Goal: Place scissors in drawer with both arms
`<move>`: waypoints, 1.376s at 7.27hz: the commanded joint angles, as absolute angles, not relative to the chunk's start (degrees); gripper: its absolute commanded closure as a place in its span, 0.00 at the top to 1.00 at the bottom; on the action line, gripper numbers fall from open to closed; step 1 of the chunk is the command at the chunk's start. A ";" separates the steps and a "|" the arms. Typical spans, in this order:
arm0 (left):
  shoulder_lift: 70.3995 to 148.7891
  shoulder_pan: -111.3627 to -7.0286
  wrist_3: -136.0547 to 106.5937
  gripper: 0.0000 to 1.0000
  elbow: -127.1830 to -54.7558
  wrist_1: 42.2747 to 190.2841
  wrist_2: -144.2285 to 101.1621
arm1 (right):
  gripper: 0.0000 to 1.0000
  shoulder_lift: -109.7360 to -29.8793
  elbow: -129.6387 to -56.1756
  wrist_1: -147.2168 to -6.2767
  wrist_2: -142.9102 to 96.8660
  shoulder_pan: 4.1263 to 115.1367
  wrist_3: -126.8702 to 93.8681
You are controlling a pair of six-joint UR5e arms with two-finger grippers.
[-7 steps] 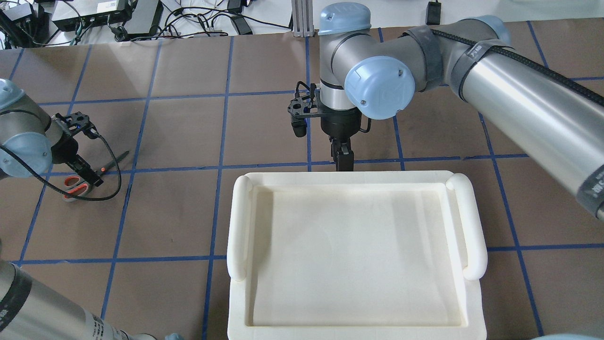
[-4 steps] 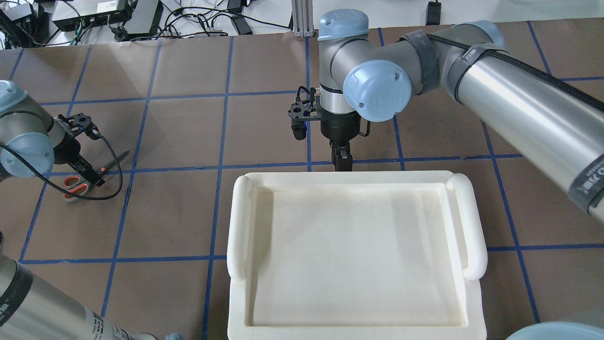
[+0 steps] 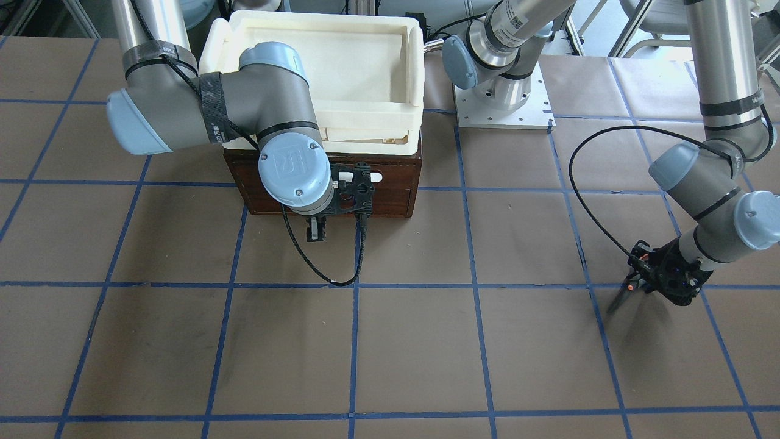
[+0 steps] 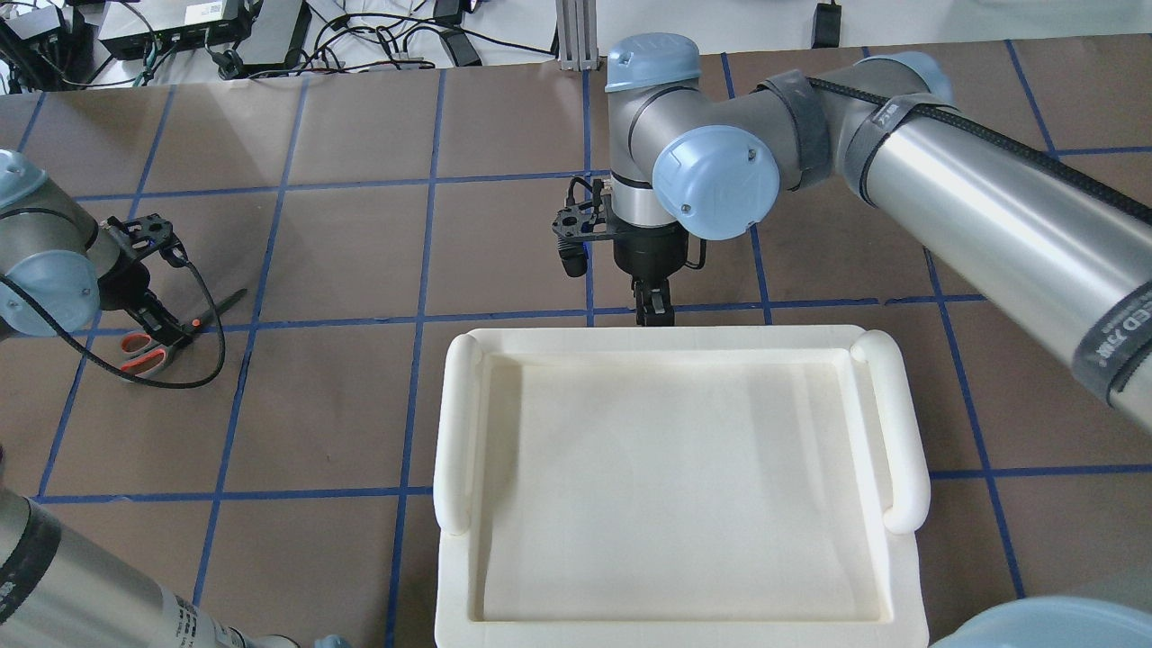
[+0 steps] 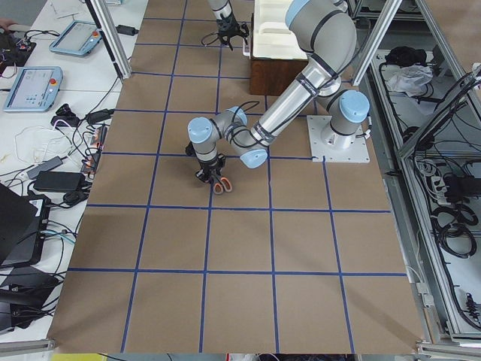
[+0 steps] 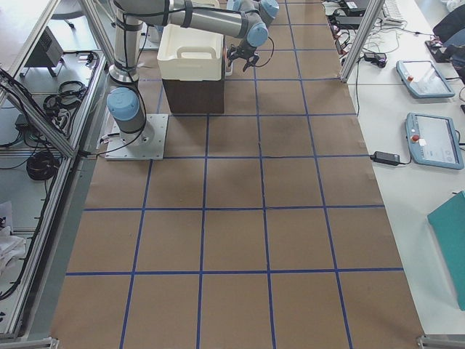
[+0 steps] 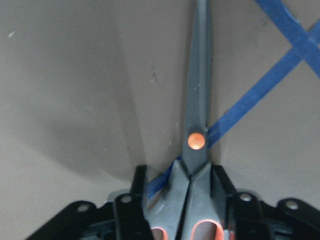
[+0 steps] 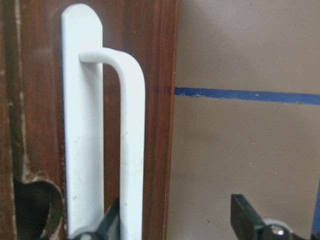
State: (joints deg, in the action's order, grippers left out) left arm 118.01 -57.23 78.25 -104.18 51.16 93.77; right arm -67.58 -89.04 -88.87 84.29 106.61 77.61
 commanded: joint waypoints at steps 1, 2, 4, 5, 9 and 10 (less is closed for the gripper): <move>118.04 -57.22 78.57 0.44 -104.24 51.33 92.56 | 0.40 -67.59 -89.21 -88.77 84.46 106.61 77.70; 117.95 -57.13 78.66 0.37 -104.15 51.42 92.81 | 0.40 -67.67 -89.12 -88.94 84.72 106.61 77.70; 117.60 -56.69 79.89 0.15 -103.98 51.50 92.73 | 0.40 -67.85 -88.16 -89.03 87.36 106.61 77.78; 116.99 -56.69 79.89 0.12 -103.97 51.76 92.81 | 0.40 -67.76 -87.46 -89.38 87.10 106.61 77.78; 113.56 -58.36 80.42 0.06 -101.34 53.78 90.62 | 0.38 -65.67 -83.17 -90.00 87.45 106.61 78.57; 113.55 -58.71 80.42 0.04 -100.99 53.79 90.44 | 0.38 -64.18 -81.06 -89.91 87.45 106.61 78.57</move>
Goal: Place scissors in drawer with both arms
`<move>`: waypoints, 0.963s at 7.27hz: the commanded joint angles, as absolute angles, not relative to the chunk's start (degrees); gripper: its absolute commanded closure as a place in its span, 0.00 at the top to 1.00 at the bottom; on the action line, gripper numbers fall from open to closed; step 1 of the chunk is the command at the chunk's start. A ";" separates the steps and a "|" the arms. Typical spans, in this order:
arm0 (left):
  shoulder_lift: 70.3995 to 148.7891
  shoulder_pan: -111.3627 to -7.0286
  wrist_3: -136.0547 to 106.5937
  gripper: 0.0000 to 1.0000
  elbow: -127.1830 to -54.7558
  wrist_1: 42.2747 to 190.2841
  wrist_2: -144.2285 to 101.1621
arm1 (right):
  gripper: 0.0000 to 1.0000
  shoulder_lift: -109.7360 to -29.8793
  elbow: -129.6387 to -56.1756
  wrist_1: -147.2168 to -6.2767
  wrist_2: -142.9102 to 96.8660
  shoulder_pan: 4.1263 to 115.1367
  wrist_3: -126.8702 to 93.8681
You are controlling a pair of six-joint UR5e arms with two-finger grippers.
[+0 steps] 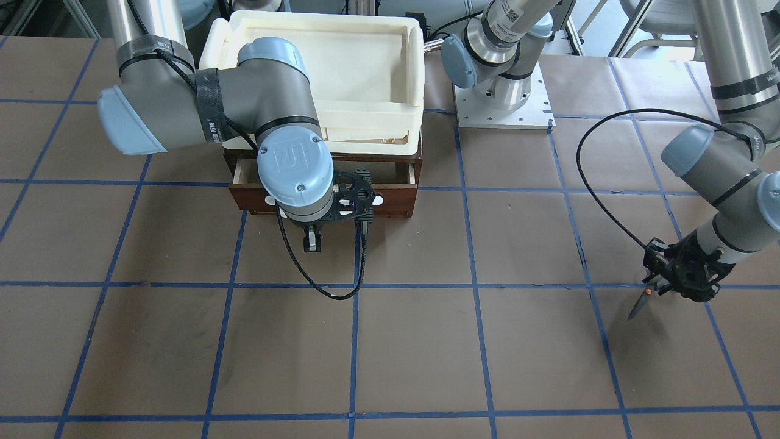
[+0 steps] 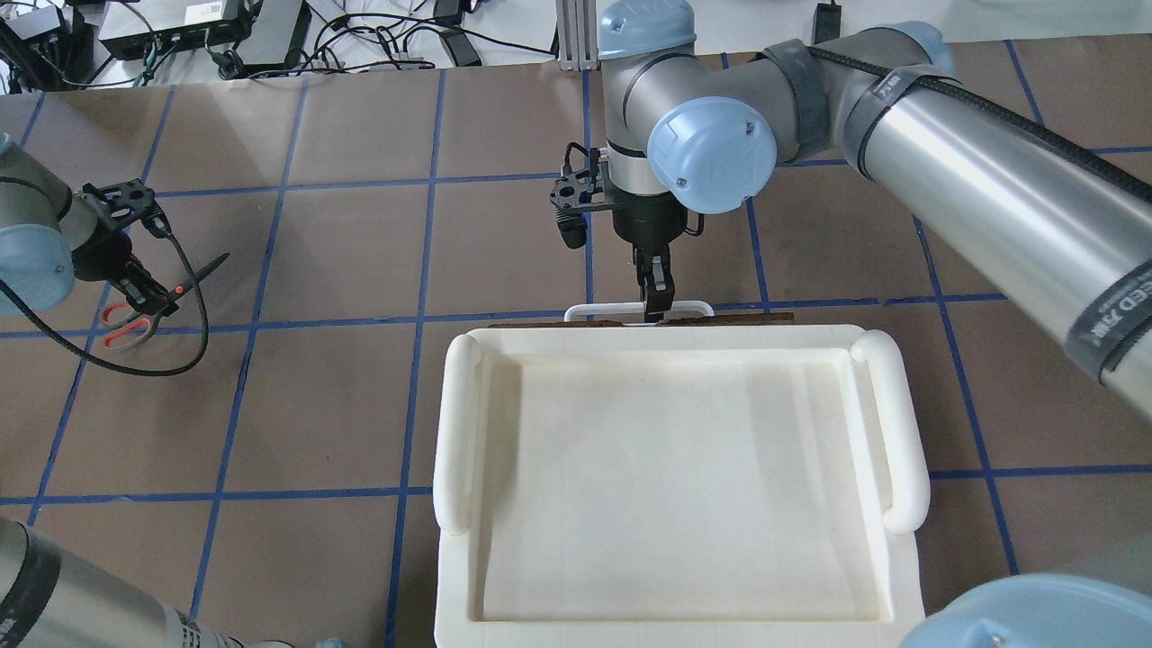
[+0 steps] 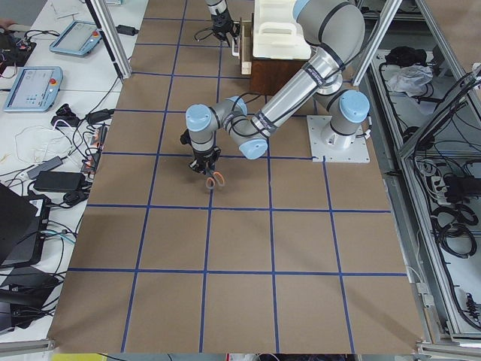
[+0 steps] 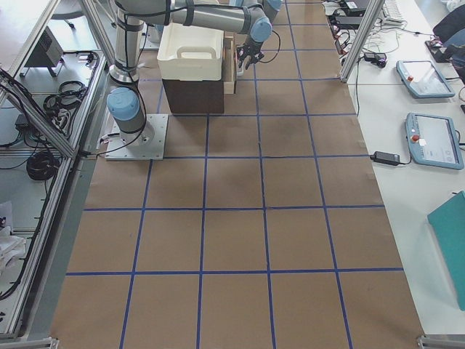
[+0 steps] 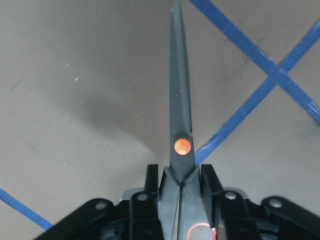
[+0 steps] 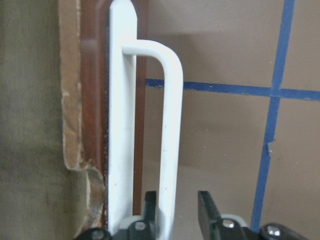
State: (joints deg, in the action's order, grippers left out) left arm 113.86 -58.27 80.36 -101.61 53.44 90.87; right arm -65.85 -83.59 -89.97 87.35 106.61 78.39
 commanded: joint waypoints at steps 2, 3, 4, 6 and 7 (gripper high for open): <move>112.42 -61.16 80.33 0.04 -100.81 54.57 90.61 | 0.38 -62.93 -78.67 -89.91 88.85 106.52 79.45; 111.63 -62.13 79.98 0.04 -100.46 56.15 90.70 | 0.38 -62.76 -78.14 -90.26 88.60 106.26 79.45; 111.01 -62.66 79.98 0.04 -99.68 57.73 90.62 | 0.38 -61.97 -77.53 -90.35 88.25 106.17 79.45; 109.78 -65.03 79.63 0.02 -96.78 63.25 90.53 | 0.38 -60.13 -75.59 -91.32 87.89 105.73 79.54; 109.08 -66.08 79.11 0.02 -95.98 65.28 90.61 | 0.38 -59.51 -74.54 -92.01 87.54 105.65 79.54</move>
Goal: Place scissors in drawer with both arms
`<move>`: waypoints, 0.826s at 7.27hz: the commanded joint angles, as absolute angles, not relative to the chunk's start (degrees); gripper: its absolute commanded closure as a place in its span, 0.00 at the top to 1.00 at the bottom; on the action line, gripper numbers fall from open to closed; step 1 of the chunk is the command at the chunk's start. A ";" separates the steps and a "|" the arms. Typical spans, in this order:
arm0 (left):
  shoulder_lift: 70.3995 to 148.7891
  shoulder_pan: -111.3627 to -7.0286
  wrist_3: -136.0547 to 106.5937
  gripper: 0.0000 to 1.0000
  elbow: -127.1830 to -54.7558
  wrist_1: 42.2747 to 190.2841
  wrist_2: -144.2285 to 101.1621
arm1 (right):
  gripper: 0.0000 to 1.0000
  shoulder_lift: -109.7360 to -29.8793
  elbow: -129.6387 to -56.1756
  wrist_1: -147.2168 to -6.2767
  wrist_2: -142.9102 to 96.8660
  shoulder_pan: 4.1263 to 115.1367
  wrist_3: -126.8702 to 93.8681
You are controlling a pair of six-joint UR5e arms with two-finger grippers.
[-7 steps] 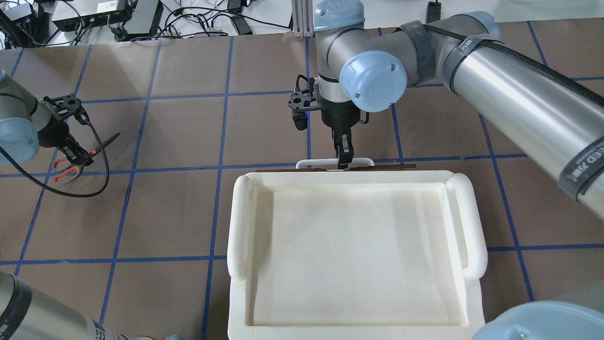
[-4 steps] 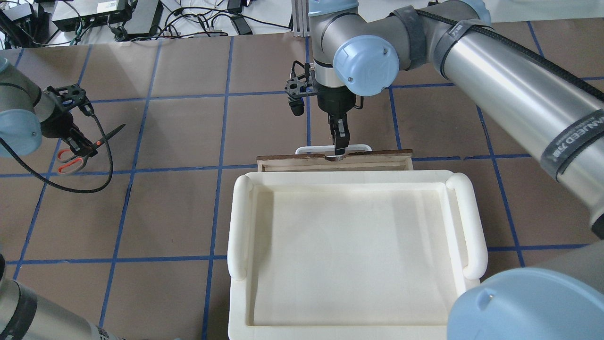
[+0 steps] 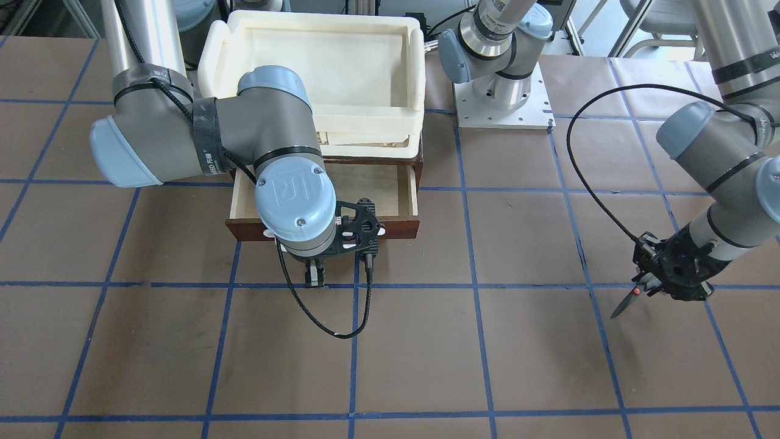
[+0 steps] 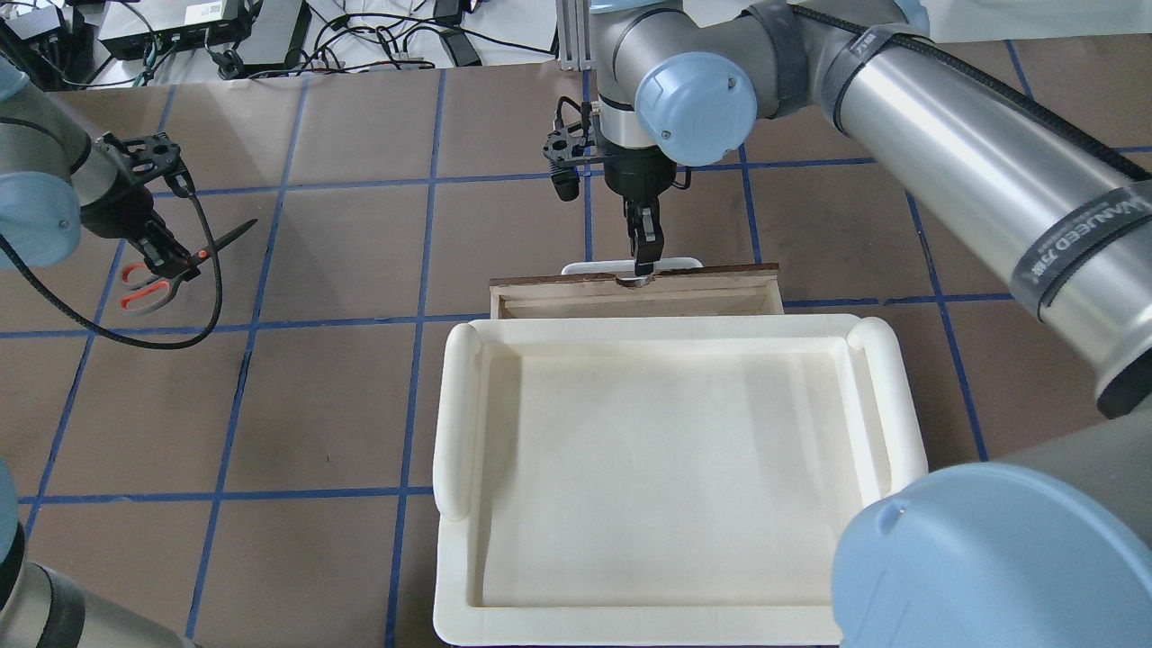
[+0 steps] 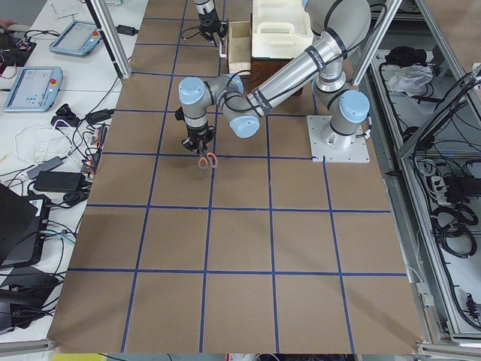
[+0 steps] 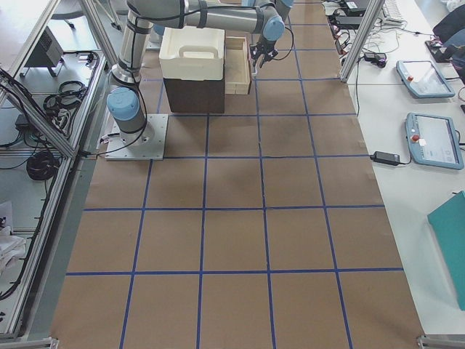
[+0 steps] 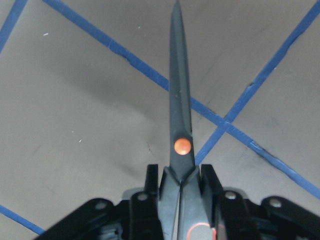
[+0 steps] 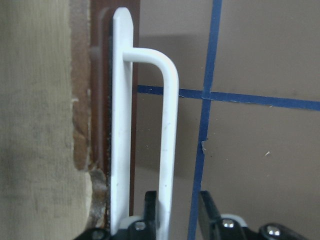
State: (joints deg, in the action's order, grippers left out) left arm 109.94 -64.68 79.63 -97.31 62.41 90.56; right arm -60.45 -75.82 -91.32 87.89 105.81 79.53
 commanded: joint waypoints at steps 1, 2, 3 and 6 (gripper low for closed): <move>108.20 -66.96 79.10 0.02 -95.45 66.96 90.62 | 0.38 -59.07 -73.31 -92.02 87.54 105.21 79.45; 107.41 -68.10 79.10 0.00 -94.93 68.63 90.44 | 0.38 -58.89 -72.87 -92.02 87.45 104.42 79.45; 106.45 -69.07 79.10 0.00 -94.05 69.08 90.53 | 0.38 -58.63 -72.69 -92.11 87.45 104.15 79.54; 104.94 -72.59 74.21 0.00 -89.31 75.32 89.83 | 0.38 -55.91 -70.24 -93.87 87.10 103.97 79.54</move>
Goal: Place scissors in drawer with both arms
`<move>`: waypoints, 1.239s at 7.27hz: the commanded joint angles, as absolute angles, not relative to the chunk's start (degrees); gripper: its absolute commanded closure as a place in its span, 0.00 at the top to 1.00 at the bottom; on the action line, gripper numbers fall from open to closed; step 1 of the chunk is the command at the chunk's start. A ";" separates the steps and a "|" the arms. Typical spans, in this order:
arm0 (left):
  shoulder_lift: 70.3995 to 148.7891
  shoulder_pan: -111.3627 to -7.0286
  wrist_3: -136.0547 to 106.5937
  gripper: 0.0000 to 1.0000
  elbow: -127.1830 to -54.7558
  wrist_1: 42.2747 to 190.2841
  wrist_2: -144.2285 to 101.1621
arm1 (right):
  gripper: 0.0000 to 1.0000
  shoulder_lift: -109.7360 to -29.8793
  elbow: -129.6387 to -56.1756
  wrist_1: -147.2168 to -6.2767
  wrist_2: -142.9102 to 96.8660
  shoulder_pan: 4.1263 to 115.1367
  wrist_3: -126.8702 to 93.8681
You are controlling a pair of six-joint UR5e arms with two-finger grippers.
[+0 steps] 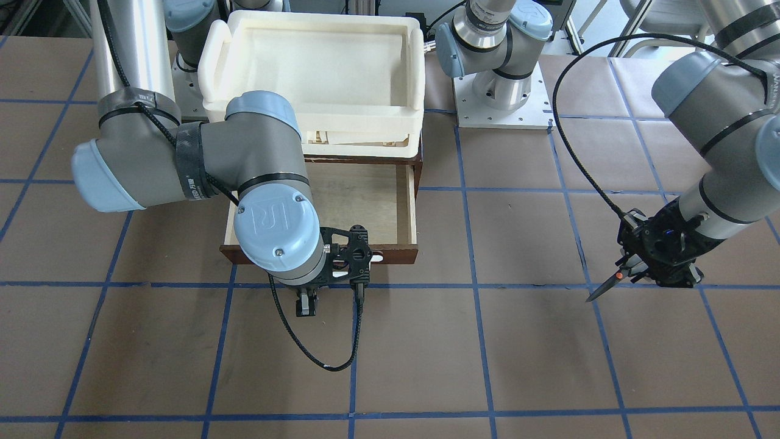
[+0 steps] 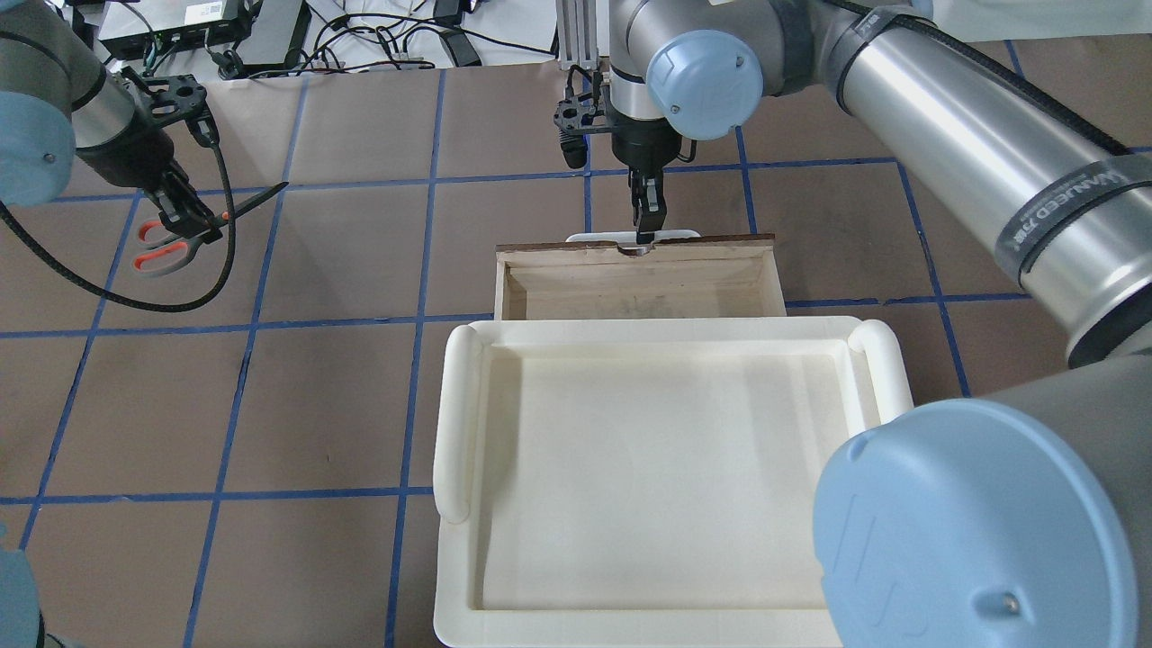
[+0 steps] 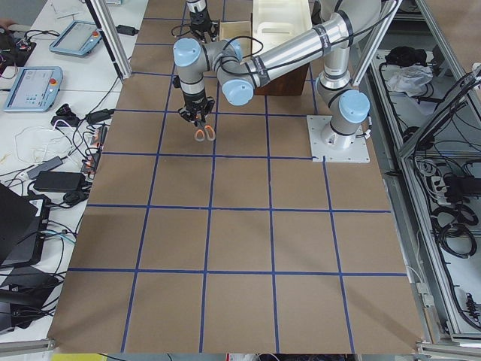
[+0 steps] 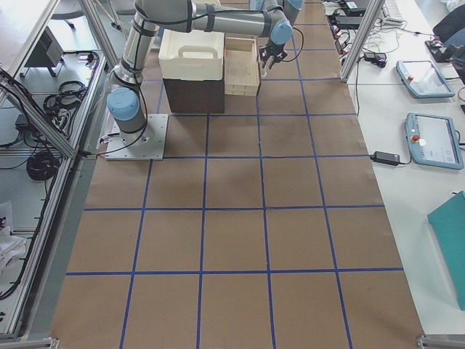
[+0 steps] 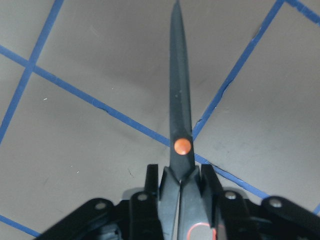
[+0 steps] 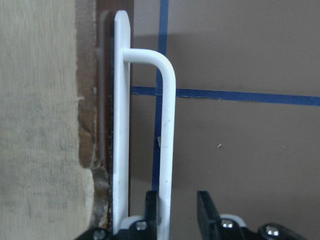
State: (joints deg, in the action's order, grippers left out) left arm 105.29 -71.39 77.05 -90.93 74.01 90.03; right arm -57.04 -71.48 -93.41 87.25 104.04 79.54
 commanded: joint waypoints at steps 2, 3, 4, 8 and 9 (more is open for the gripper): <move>103.98 -75.56 72.61 0.00 -87.63 76.98 90.35 | 0.37 -55.46 -69.26 -93.87 87.10 103.97 79.45; 102.84 -78.20 71.47 0.00 -87.54 79.08 90.44 | 0.37 -55.11 -68.82 -93.87 87.01 103.54 79.45; 102.31 -79.61 71.37 0.00 -87.54 80.67 90.27 | 0.37 -54.85 -68.73 -93.87 86.49 103.27 79.45; 100.72 -83.40 67.51 0.00 -85.97 83.92 89.39 | 0.49 -55.19 -68.82 -93.96 85.87 102.92 78.58; 100.29 -85.93 66.63 0.00 -85.61 87.50 89.30 | 0.67 -56.94 -68.82 -94.13 85.70 102.83 77.18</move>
State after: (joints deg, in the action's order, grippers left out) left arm 100.79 -83.68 67.72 -86.37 84.27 89.48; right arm -55.47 -68.81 -94.00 85.85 102.92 78.51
